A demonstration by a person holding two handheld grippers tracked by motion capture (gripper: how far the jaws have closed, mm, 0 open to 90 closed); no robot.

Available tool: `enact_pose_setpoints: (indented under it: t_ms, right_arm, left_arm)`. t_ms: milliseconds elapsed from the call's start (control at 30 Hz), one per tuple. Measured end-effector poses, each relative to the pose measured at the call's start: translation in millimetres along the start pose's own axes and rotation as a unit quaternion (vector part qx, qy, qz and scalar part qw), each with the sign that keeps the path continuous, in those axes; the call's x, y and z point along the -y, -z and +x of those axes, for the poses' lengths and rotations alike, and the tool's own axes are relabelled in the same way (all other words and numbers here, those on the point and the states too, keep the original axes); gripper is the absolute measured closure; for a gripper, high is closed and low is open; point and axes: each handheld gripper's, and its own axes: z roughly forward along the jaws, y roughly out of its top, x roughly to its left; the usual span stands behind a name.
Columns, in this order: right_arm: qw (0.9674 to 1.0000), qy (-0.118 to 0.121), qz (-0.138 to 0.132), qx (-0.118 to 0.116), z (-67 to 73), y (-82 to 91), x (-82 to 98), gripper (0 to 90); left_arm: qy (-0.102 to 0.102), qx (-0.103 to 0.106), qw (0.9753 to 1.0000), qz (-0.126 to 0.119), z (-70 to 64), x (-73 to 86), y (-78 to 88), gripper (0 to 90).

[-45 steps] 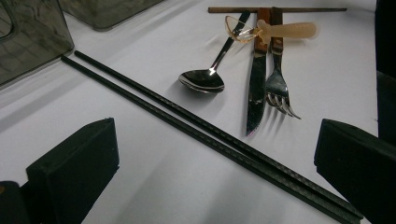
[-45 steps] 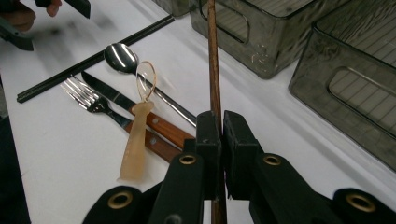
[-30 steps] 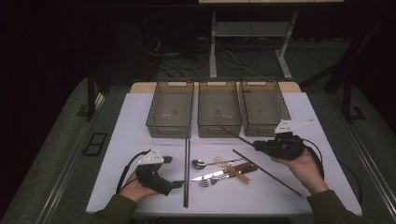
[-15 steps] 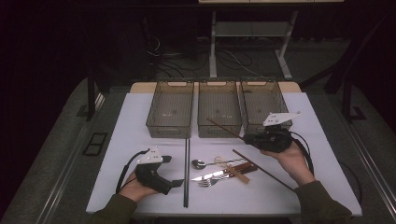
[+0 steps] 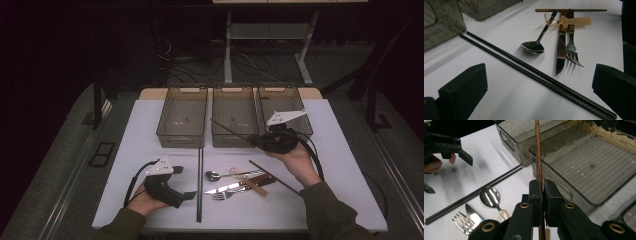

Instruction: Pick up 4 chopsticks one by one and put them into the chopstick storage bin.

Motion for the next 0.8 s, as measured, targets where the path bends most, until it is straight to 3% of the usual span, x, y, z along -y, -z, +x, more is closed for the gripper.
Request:
enact_pose_setpoints:
  t_ms: [333,800]
  right_arm:
    - [0.9999,0.004,0.012,0.001,7.0,-24.0,-27.3,85.6]
    - [0.9993,-0.011,0.025,0.027,5.1,-58.0,-61.1,85.5]
  left_arm:
    - [0.002,0.002,1.0,0.0,-1.4,-0.2,-1.2,0.0]
    - [0.002,0.008,1.0,-0.001,-2.1,-0.5,-1.5,0.0]
